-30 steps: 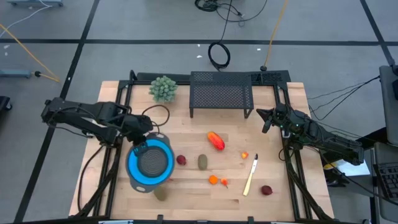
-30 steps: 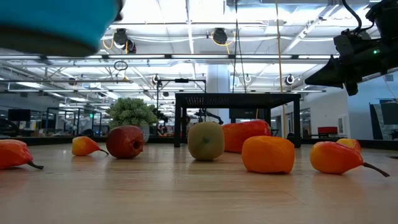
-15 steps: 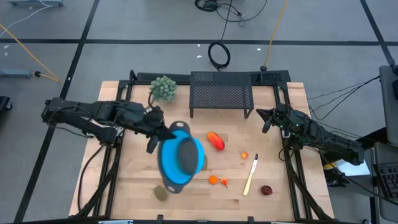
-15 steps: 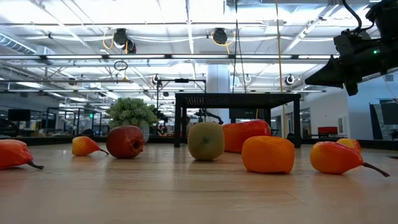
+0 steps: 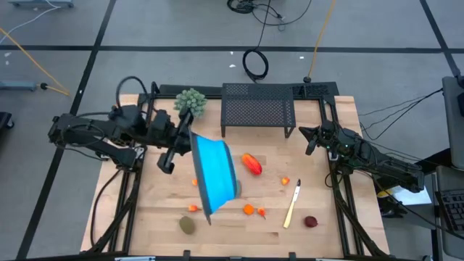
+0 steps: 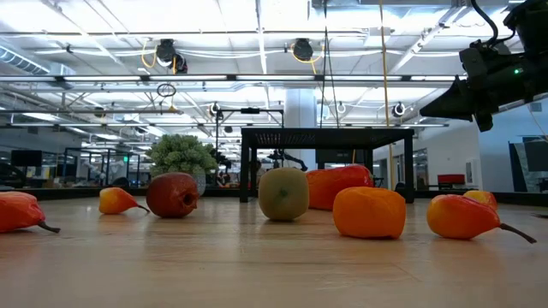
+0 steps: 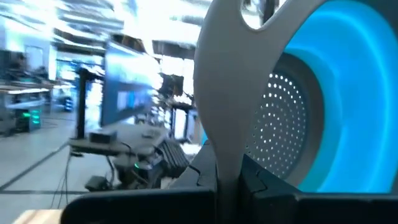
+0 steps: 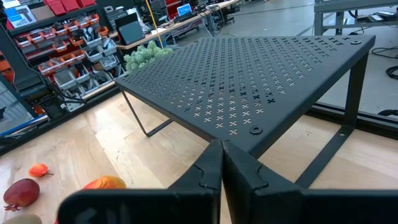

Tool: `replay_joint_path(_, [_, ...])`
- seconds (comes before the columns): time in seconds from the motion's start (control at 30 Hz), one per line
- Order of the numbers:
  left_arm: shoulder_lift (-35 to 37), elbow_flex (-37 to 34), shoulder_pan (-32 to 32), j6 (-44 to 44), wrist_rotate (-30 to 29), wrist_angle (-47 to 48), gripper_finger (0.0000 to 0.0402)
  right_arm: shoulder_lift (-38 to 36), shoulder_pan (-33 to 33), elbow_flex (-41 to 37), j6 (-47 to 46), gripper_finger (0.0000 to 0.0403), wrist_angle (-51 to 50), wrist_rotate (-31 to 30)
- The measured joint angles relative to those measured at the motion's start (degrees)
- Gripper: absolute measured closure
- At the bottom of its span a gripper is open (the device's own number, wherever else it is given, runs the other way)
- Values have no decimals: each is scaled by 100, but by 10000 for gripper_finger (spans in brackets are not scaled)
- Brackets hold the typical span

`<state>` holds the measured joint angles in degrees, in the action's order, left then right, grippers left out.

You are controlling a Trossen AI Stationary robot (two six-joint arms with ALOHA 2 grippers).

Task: Pick & Place Fruit
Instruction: Put the blue strainer on the shelf

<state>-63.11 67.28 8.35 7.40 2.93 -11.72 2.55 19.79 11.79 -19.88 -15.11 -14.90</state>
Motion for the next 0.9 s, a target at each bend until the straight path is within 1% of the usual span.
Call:
replay_joint_path(0.03, [0, -2, 1, 134, -251, -136, 401, 0, 0, 0, 0, 403, 0, 0])
replay_joint_path(0.13, [0, -2, -8, 553, -1274, -452, 401, -2, 0, 0, 0, 403, 2, 0])
replay_joint_path(0.23, [0, -2, -73, 922, -2300, -458, 401, -2, 0, 0, 0, 403, 2, 1])
replay_joint_path(0.3, [-55, -2, -170, 1278, -2776, -452, 401, -1, 0, 0, 0, 403, 1, 0])
replay_joint_path(0.37, [-106, -2, -319, 1699, -3051, -456, 401, 0, 0, 0, 0, 403, 0, 0])
replay_joint_path(0.43, [-163, -4, -501, 2107, -3149, -446, 401, 0, 0, 0, 0, 403, 0, 0])
replay_joint_path(0.63, [-406, -4, -1099, 3467, -3109, -422, 401, -2, 0, 0, 0, 403, 0, 2])
replay_joint_path(0.77, [-539, 26, -1485, 4182, -2698, -394, 401, -1, 0, 0, 0, 403, 2, 0])
replay_joint_path(0.83, [-658, 189, -1647, 4394, -2521, -91, 401, -1, 0, 0, 0, 403, 2, 0])
replay_joint_path(0.9, [-851, 502, -1786, 4429, -2353, 331, 401, -2, 0, 0, 0, 403, 1, 1])
